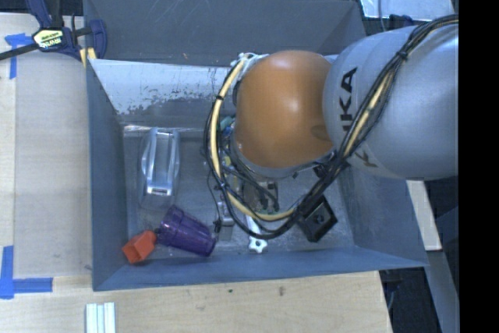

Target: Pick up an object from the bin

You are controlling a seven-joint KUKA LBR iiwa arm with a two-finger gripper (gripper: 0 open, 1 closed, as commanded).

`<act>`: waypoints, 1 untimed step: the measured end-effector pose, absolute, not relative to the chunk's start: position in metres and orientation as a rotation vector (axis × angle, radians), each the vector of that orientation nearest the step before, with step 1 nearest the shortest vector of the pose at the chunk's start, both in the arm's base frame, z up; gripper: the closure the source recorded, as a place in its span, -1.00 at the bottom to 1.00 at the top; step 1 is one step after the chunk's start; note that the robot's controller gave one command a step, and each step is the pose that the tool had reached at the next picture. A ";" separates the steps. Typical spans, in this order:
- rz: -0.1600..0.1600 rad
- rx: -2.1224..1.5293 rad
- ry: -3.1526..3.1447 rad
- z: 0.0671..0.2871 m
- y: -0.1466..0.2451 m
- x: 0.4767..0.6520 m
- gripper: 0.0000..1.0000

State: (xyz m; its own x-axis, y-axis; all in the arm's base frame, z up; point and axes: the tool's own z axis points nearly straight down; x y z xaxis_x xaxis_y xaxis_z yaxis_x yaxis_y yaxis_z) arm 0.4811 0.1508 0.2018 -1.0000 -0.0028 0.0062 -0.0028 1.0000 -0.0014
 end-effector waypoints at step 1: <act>-0.002 0.000 -3.144 0.206 0.150 0.483 -1.00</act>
Offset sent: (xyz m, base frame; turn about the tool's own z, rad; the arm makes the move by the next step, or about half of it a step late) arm 0.0024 0.0040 -0.1318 0.0560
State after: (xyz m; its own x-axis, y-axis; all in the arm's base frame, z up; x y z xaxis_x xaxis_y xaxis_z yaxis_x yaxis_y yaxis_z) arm 0.4829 0.1502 0.2063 -1.0000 0.0002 -0.0022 0.0002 1.0000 0.0010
